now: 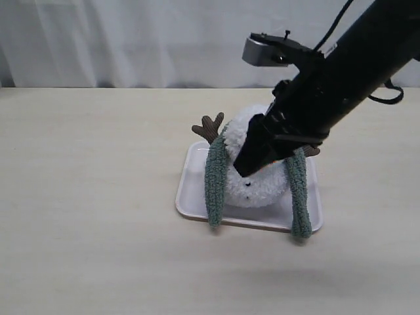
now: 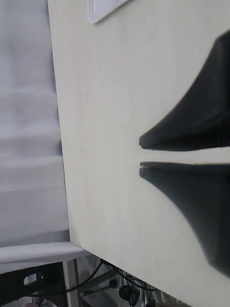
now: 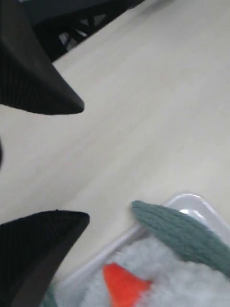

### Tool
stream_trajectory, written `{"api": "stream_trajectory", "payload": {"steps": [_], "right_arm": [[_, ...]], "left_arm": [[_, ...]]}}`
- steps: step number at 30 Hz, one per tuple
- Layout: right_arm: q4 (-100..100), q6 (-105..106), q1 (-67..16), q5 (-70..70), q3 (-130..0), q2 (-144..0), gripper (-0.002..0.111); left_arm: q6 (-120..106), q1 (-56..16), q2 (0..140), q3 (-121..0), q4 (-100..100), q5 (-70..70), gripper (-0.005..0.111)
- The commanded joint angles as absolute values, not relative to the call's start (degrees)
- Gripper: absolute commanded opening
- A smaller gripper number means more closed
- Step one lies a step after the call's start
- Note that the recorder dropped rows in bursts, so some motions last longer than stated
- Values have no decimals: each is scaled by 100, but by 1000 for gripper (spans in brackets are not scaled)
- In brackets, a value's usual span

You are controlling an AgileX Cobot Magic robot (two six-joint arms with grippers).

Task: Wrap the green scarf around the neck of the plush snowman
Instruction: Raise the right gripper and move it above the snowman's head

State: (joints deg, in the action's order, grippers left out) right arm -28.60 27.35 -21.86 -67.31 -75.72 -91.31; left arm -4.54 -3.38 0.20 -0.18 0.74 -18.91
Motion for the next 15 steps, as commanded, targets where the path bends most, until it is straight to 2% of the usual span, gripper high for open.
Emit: {"api": "stream_trajectory", "payload": {"steps": [1,8,15], "right_arm": [[-2115,2589,-2685,-6070,-8031,-9111,40],[133,755,-3411,-5250,-8502,-9111,4],[559,0,-3411,-5251,-8767,-9384,4]], "left_arm": [[-460,-316,0,0,59,-1852,10],[-460,-316,0,0,59,-1864,10],[-460,-316,0,0,59,-1853,10]]}}
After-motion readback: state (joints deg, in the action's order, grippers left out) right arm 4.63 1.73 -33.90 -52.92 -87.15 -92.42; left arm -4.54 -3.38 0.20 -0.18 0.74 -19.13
